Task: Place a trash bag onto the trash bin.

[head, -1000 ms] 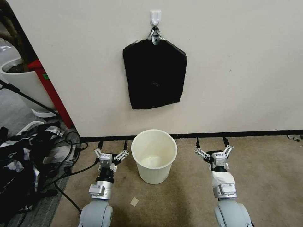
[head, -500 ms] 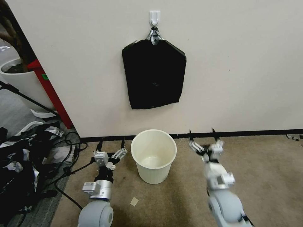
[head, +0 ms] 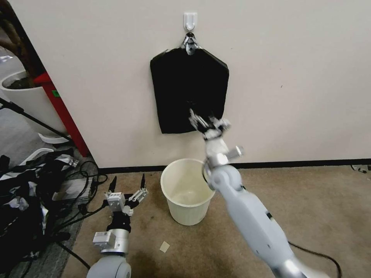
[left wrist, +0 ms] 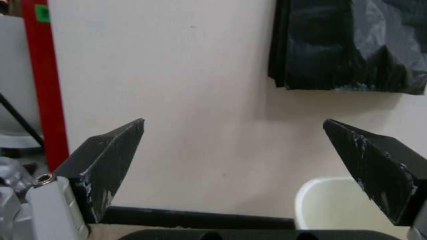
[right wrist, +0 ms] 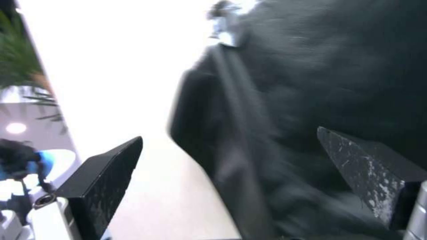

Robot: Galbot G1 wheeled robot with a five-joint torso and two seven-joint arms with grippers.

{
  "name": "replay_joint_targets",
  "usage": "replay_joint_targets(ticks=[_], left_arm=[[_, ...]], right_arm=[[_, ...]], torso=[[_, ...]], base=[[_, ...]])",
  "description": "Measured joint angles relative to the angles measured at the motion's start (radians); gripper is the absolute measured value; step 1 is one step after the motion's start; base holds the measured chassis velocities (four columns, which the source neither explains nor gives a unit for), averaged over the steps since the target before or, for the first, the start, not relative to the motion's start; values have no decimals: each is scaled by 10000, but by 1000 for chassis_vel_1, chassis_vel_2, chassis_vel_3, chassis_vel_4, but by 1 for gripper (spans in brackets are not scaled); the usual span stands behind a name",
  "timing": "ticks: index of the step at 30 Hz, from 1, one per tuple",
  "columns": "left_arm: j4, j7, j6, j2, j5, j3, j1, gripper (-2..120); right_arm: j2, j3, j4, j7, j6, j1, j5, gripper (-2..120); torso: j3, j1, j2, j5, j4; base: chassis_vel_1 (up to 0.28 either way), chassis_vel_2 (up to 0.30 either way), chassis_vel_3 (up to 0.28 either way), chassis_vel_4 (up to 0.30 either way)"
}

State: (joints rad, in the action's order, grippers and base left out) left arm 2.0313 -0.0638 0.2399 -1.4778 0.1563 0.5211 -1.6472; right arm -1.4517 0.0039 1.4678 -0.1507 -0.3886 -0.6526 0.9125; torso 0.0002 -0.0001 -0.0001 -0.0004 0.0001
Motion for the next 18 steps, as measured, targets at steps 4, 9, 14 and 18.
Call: replay_joint_targets(ticks=[4, 9, 14, 18], left_arm=[[101, -2, 45, -78, -126, 116, -125, 100], [243, -4, 82, -198, -378, 203, -303, 100], [388, -20, 111, -296, -536, 234, -405, 100], [440, -43, 114, -325, -558, 290, -418, 100]], right_arm=[[-398, -77, -639, -276, -76, 888, -10, 100], [-762, -91, -1698, -635, -163, 2227, -79, 100], [-1109, 81, -2775, -644, -166, 3091, 15, 100], [-1265, 235, -3112, -533, -138, 3332, 42, 100]], torso=[[0, 0, -1, 2, -2], [-1, 0, 0, 3, -1], [-1, 1, 0, 3, -2], [-1, 1, 0, 3, -1]], base=[[0, 0, 0, 0], [0, 0, 0, 0], [0, 0, 0, 0], [0, 0, 0, 0]])
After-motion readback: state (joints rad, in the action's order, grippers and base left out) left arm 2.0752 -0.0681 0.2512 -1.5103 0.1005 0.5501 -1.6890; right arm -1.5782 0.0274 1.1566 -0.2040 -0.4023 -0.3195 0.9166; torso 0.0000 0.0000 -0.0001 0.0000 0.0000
